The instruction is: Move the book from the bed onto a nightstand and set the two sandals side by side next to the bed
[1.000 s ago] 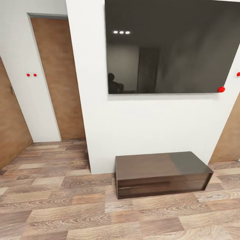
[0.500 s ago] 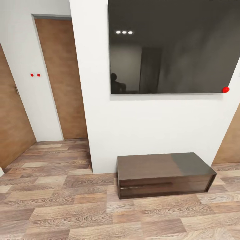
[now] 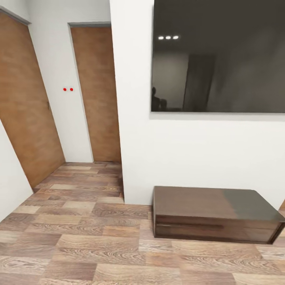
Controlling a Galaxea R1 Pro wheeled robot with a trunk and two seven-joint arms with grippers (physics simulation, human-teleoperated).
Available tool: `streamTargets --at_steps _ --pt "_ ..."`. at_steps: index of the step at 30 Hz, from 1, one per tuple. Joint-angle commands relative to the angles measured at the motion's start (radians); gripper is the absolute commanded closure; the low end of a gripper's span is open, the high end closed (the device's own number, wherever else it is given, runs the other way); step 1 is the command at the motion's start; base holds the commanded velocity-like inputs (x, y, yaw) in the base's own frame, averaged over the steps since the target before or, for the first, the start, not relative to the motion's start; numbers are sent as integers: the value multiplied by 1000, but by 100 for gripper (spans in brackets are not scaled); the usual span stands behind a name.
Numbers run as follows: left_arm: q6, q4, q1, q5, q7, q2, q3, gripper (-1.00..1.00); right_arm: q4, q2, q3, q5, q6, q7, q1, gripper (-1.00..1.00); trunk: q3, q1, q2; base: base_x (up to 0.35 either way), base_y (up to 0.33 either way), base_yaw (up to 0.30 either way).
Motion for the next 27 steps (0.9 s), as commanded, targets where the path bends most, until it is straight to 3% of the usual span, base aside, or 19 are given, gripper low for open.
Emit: streamTargets --at_steps 1,27 --pt "0 0 -1 1 0 0 0 -100 0 0 0 0 0 -1 0 -100 -1 0 0 0 0 291" --pt "0 0 -1 1 0 0 0 -100 0 0 0 0 0 -1 0 -100 -1 0 0 0 0 291"
